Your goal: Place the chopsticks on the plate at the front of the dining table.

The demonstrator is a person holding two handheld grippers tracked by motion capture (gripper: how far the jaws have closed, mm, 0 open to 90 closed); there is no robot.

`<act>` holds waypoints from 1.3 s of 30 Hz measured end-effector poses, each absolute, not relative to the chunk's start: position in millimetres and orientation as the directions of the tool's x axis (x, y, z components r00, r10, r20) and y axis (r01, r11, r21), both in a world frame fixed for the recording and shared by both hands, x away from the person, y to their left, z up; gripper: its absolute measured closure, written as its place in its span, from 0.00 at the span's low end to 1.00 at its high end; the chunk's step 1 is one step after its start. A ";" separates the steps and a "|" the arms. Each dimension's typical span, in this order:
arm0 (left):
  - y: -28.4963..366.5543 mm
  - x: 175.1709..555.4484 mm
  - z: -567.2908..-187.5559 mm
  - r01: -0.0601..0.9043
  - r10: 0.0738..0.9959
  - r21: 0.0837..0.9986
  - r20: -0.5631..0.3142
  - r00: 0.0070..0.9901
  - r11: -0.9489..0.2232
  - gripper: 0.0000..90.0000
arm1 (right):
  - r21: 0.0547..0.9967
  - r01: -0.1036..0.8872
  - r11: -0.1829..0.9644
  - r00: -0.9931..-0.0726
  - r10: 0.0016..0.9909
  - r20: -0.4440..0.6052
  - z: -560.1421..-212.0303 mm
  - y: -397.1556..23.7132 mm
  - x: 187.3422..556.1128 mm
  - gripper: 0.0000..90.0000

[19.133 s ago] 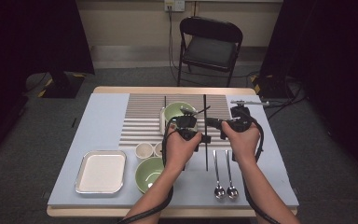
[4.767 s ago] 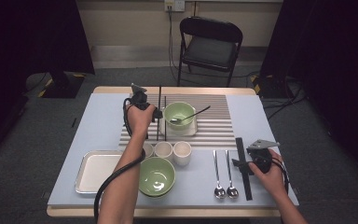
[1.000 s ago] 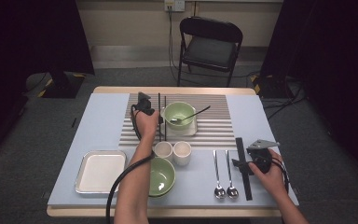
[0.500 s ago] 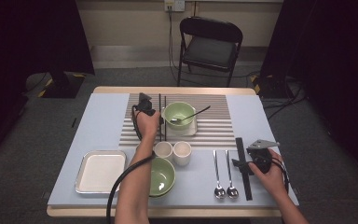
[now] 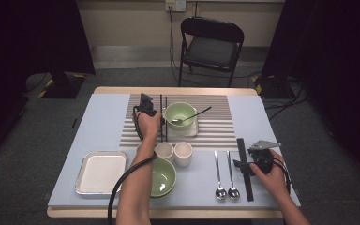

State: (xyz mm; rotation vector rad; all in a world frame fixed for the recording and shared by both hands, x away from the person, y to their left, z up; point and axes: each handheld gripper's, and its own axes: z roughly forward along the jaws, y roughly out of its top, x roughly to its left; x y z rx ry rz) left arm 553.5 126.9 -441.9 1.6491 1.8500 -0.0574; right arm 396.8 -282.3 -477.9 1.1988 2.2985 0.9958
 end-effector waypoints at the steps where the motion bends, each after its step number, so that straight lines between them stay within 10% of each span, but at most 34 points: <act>1: 126.8 553.5 -442.0 0.901 0.873 0.379 -0.488 0.002 0.209 0.96 | 0.728 0.565 0.389 -0.573 0.820 0.006 -477.9 -282.2 396.7 0.18; 39: 126.2 551.2 -441.1 0.894 0.868 0.384 -0.496 -0.010 0.230 0.95 | 0.728 0.563 0.392 -0.575 0.818 0.004 -478.0 -282.2 396.8 0.18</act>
